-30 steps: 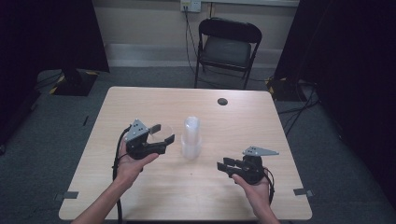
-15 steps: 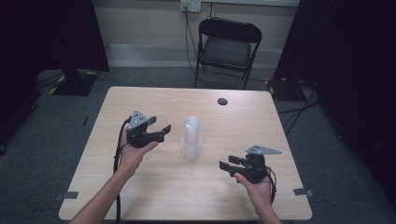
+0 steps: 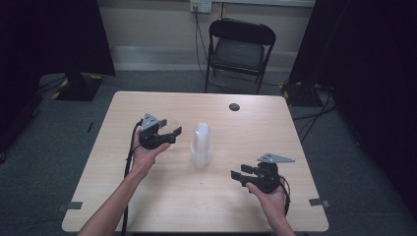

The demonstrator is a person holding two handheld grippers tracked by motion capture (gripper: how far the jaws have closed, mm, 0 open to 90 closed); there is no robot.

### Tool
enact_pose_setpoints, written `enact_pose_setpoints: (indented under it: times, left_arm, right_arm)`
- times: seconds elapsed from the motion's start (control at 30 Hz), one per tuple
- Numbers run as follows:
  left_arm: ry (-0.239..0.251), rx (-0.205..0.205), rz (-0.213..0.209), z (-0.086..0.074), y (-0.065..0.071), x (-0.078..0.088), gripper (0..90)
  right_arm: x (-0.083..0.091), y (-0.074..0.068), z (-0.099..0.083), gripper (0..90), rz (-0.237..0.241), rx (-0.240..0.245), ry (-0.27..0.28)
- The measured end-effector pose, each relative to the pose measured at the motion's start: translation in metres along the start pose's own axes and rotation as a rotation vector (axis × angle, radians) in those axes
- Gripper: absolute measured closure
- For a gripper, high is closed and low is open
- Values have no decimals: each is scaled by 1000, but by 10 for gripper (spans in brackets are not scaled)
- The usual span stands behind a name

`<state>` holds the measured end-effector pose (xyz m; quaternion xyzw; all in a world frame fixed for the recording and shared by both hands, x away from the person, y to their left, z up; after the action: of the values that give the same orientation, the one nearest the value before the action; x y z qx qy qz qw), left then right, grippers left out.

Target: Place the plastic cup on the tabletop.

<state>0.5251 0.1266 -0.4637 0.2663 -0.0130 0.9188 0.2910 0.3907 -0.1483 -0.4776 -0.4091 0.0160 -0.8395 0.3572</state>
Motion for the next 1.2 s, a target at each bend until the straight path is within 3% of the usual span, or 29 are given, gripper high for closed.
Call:
enact_pose_setpoints:
  times: [0.2,0.47,0.57,0.6,0.8,0.97,1.03,1.2]
  left_arm:
    - [-17,16,19,-2,-7,-13,276]
    - [-56,6,24,-11,-6,-24,267]
    - [-27,25,29,-11,-7,-22,263]
    - [-37,25,30,-12,-7,-23,255]
    - [-59,8,41,-17,-8,-24,269]
    - [-94,-32,43,-22,-6,-25,256]
    - [-82,-18,35,-23,-8,-23,252]
    - [-104,-35,51,-32,-14,-19,256]
  right_arm:
    - [0,1,-1,439,-2,0,-2]
    - [0,2,-1,437,-2,-3,-2]
    - [0,1,-1,438,1,-7,-2]
    - [1,1,-1,438,0,-7,-2]
    - [0,2,-1,438,-2,-14,-1]
    - [0,2,-1,438,-3,-16,-2]
    - [1,2,-1,438,-5,-15,-1]
    - [2,2,-1,438,-4,-15,1]
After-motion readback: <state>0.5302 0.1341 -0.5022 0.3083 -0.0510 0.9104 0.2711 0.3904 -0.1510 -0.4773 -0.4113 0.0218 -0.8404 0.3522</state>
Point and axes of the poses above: each handheld gripper's, and its own axes: x roughly backward along the jaws, z roughly out of its top, y roughly to its right, the point moved 8 cm from there along -x, roughly forward along the jaws, and after that the axes turned 11 degrees about -y, right-handed, at the moved point
